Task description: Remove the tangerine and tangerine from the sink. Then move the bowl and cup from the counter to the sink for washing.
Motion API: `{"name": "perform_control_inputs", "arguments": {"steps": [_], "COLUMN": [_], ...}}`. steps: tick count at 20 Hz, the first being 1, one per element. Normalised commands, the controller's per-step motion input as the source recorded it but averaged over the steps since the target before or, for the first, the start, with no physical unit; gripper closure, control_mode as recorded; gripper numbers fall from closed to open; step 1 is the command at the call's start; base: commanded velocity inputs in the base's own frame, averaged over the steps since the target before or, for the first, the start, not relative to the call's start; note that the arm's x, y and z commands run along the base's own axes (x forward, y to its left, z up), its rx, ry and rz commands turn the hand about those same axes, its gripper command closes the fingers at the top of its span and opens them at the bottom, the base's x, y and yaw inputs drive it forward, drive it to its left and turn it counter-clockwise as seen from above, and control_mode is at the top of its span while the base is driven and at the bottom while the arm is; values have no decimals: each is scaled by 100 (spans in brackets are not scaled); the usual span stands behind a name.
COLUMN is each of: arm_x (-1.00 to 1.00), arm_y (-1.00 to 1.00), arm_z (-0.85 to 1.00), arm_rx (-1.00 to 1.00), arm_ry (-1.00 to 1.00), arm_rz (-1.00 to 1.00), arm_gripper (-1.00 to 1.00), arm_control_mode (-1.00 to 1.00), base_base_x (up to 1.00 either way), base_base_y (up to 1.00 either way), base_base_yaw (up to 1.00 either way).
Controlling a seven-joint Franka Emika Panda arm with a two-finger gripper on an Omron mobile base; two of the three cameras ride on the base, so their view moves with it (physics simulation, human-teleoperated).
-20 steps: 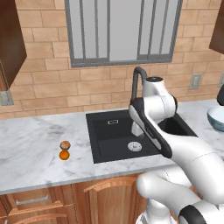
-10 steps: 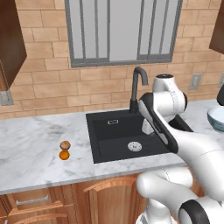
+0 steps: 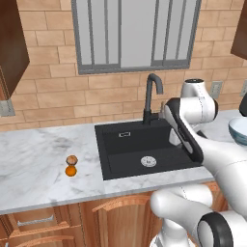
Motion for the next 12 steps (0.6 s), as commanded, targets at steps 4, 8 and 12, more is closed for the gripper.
{"name": "perform_control_inputs", "arguments": {"steps": [4,8,12], "arm_x": [-5,-1,1], "arm_y": [-43,-42,-42], "arm_z": [0,0,0], "arm_rx": [-4,-4,-7], "arm_ry": [0,0,6], "arm_rz": [0,0,0], "arm_gripper": [-100,-100,-100], "arm_control_mode": [-100,-100,-100], "base_base_x": [0,0,0], "base_base_y": [0,0,0], "base_base_yaw": [0,0,0]}}
